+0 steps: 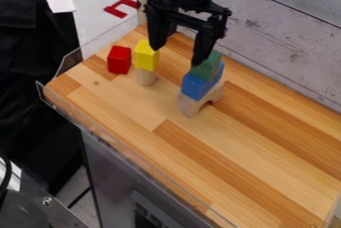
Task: Picked the green cube and placed it on top of the red cube
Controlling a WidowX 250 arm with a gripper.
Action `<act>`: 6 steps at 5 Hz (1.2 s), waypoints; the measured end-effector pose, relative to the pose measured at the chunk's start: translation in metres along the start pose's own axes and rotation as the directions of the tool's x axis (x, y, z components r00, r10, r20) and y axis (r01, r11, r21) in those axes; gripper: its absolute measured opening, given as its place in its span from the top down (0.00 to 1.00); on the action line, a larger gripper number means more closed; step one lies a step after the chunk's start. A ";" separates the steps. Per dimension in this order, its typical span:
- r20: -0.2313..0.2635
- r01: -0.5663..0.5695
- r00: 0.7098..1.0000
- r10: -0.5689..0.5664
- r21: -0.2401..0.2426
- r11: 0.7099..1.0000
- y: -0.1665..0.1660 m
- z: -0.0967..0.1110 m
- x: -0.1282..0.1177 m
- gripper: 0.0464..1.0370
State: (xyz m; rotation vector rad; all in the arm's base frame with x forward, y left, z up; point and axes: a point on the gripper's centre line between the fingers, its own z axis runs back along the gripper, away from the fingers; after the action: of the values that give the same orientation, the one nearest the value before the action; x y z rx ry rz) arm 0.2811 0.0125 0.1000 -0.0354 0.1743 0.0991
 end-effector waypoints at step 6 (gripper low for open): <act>0.043 0.086 0.995 -0.086 0.021 0.996 -0.023 0.007 0.007 0.04</act>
State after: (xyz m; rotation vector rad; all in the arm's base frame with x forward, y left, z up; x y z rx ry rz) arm 0.2911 -0.0098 0.1068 -0.0221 0.1294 0.0123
